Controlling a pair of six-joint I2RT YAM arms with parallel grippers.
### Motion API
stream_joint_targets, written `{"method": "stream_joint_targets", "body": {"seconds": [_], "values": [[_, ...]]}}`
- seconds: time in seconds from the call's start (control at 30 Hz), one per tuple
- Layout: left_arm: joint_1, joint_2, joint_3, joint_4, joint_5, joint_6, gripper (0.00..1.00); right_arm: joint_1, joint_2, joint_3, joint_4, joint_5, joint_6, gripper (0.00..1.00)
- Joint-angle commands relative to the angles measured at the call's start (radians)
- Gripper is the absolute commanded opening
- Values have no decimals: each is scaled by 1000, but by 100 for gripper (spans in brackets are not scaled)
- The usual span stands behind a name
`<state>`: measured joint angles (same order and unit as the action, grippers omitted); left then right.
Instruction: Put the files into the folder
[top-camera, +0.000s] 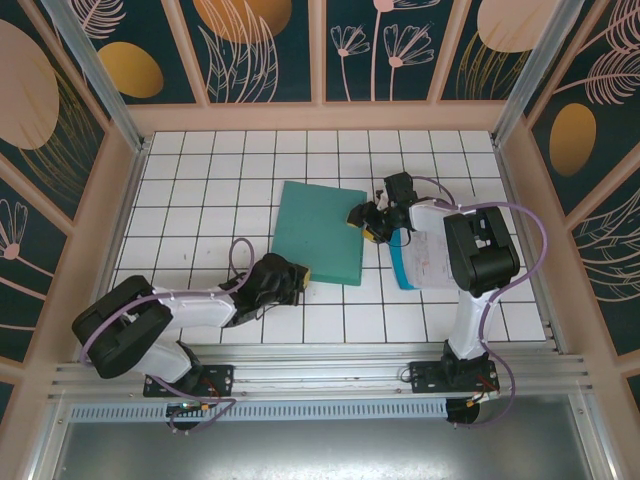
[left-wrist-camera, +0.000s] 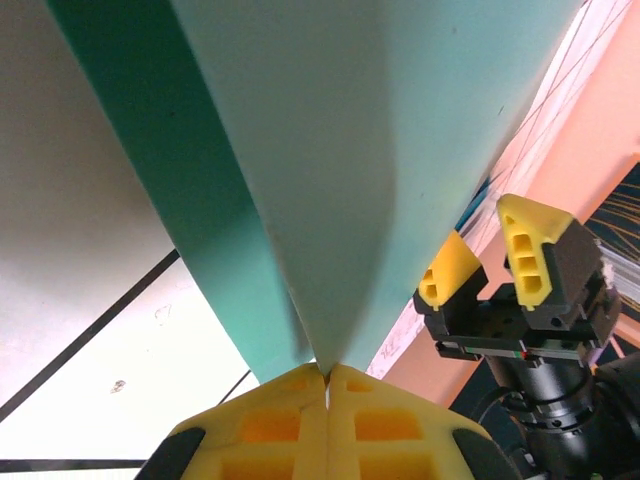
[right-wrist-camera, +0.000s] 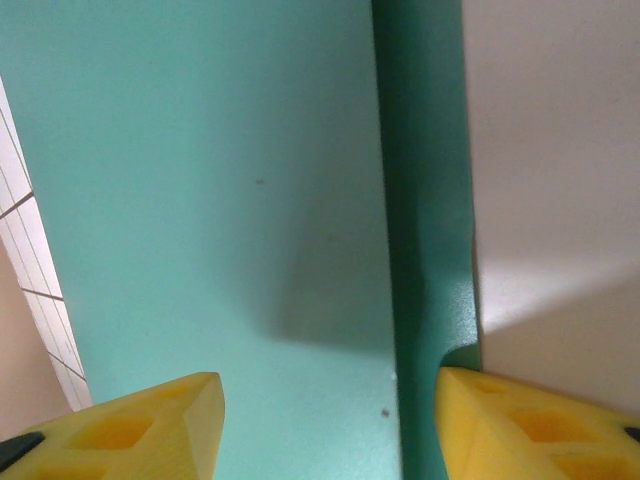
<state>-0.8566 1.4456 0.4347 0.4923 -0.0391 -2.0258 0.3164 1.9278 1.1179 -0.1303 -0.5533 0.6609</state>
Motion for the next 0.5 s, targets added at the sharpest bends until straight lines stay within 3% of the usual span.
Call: {"method": "stream_joint_targets", "body": {"seconds": [0.0, 0.23, 0.33, 0.47], "values": [[-5, -19, -23, 83, -11, -16, 0, -3, 4, -18, -22, -29, 3, 57], [-5, 26, -18, 136, 33, -20, 0, -3, -25, -12, 7, -57, 44, 43], [-5, 15, -16, 120, 30, -16, 0, -2, -39, -13, 12, -53, 53, 31], [-5, 1, -9, 78, 36, -12, 0, -2, -54, -27, 23, -47, 66, 8]]}}
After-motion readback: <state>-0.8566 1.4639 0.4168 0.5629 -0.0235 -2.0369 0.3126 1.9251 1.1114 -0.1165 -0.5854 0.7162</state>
